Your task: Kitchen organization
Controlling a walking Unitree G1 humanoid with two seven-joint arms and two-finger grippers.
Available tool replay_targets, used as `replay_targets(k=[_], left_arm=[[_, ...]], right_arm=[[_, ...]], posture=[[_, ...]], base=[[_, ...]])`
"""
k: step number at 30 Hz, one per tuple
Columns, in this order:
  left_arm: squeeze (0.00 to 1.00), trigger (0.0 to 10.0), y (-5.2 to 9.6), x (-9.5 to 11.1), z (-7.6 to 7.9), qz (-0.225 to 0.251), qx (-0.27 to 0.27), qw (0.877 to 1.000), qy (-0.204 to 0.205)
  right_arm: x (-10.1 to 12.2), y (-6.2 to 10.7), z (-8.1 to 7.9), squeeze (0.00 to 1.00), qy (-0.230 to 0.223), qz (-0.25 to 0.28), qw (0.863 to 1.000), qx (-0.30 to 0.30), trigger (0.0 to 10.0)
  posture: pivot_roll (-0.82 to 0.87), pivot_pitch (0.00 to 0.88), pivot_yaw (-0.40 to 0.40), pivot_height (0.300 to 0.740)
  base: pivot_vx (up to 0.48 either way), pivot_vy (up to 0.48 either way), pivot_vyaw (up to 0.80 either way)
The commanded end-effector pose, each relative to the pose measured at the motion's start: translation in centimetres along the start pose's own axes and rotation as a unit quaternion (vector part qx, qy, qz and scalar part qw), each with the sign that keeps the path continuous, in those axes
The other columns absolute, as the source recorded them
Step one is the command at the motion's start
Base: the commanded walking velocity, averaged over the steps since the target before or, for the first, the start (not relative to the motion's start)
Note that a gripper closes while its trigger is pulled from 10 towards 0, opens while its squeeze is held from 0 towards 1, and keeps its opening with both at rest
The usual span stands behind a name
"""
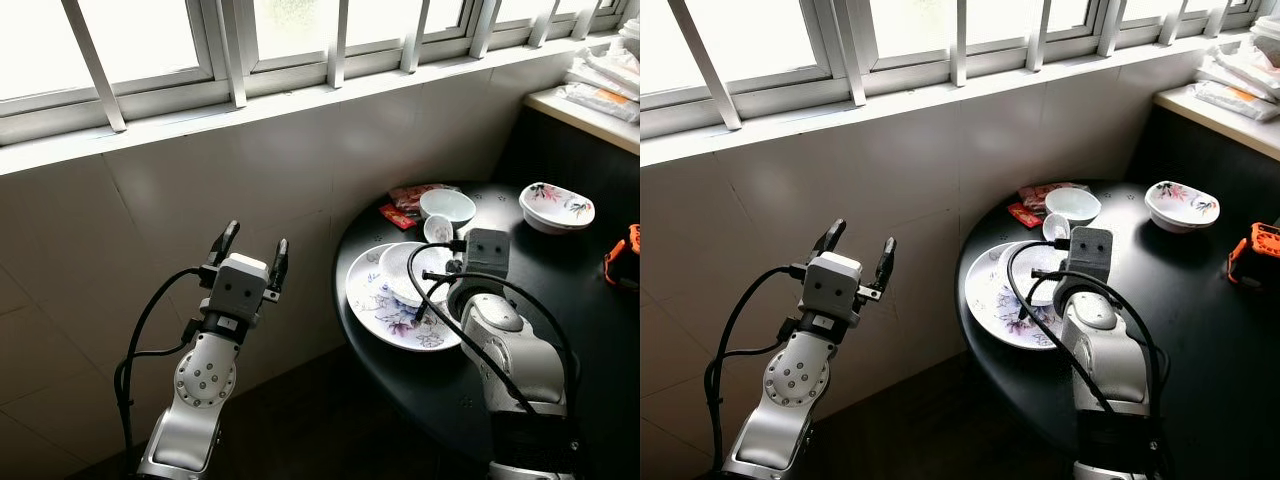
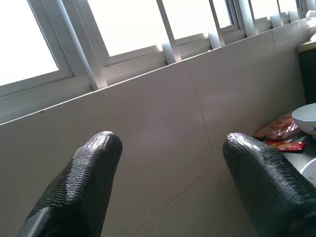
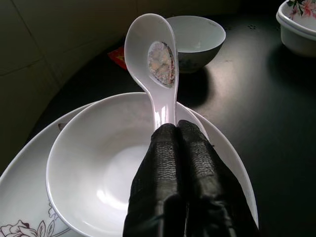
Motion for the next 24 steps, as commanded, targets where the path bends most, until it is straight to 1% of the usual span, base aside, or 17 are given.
replay_targets(k=[1, 4, 5, 6, 10, 12, 13, 14, 16, 17, 23, 24], left_arm=[[0.0, 10.0, 0.0, -0.3, 0.2, -0.011, -0.003, 1.0, -0.001], [0.0, 10.0, 0.0, -0.4, 0.1, -0.011, -0.003, 1.0, -0.001], [0.0, 10.0, 0.0, -0.4, 0.1, -0.011, -0.003, 1.0, -0.001], [0.0, 10.0, 0.0, -0.4, 0.1, -0.01, -0.002, 1.0, -0.001], [0.0, 10.0, 0.0, -0.3, 0.0, -0.01, -0.001, 1.0, -0.001], [0.0, 10.0, 0.0, -0.4, 0.0, -0.01, 0.0, 1.0, -0.001], [0.0, 10.0, 0.0, -0.4, 0.0, -0.011, 0.0, 1.0, -0.001], [0.0, 10.0, 0.0, -0.4, 0.0, -0.011, 0.0, 1.0, -0.001], [0.0, 10.0, -0.1, -0.4, -0.1, -0.011, 0.001, 1.0, -0.002], [0.0, 10.0, -0.1, -0.4, -0.1, -0.011, 0.002, 1.0, -0.003], [0.0, 10.0, -0.1, -0.4, -0.2, -0.011, 0.003, 1.0, -0.004], [0.0, 10.0, -0.1, -0.4, -0.2, -0.011, 0.003, 1.0, -0.004]], right_arm=[[1.1, 0.3, -0.5, 0.0, -0.016, 0.028, 0.999, 0.013, 0.0], [2.0, 0.7, -1.3, 0.0, -0.025, 0.061, 0.997, 0.041, 0.0], [2.0, 0.7, -1.3, 0.0, -0.025, 0.061, 0.997, 0.041, 0.0], [2.6, 1.1, -2.1, 0.0, -0.016, 0.086, 0.994, 0.073, 0.0], [2.7, 1.6, -2.7, 0.0, 0.014, 0.106, 0.989, 0.097, 0.0], [2.5, 1.7, -3.1, 0.0, 0.023, 0.108, 0.988, 0.111, 0.0], [2.5, 1.8, -3.3, 0.0, 0.034, 0.114, 0.986, 0.115, 0.0], [2.5, 1.8, -3.3, 0.0, 0.034, 0.114, 0.986, 0.115, 0.0], [2.3, 2.0, -3.7, 0.0, 0.07, 0.123, 0.982, 0.122, 0.0], [2.2, 2.0, -3.7, 0.0, 0.079, 0.123, 0.981, 0.123, 0.0], [2.1, 2.3, -4.4, 0.0, 0.12, 0.141, 0.972, 0.145, 0.0], [2.0, 2.4, -4.5, 0.0, 0.12, 0.142, 0.972, 0.147, 0.0]], posture=[[0.08, 0.0, -0.044, 0.74], [0.08, 0.0, -0.042, 0.74], [0.08, 0.0, -0.042, 0.74], [0.08, 0.0, -0.042, 0.74], [0.08, 0.0, -0.042, 0.74], [0.08, 0.0, -0.042, 0.74], [0.08, 0.0, -0.041, 0.74], [0.08, 0.0, -0.041, 0.74], [0.08, 0.0, -0.041, 0.74], [0.08, 0.0, -0.041, 0.74], [0.08, 0.0, -0.041, 0.74], [0.08, 0.0, -0.041, 0.74]], base=[[0.0, 0.0, 0.0], [0.0, 0.0, 0.0], [0.0, 0.0, 0.0], [0.0, 0.0, 0.0], [0.0, 0.0, 0.0], [0.0, 0.0, 0.0], [0.0, 0.0, 0.8], [0.0, 0.0, 0.8], [0.0, 0.0, 0.8], [0.0, 0.0, 0.8], [0.0, 0.0, 0.8], [0.0, 0.0, 0.8]])
Point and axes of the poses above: a point about 5 cm out from each wrist's last joint towards the gripper, its own y axis pointing back from the gripper into the wrist, its own x axis along the axis of the wrist's last joint, z = x × y, the point moved 2 cm from there along -y, pointing out of the wrist towards the gripper, and after that the axes turned 14 degrees about -y, right-handed, at the moved point
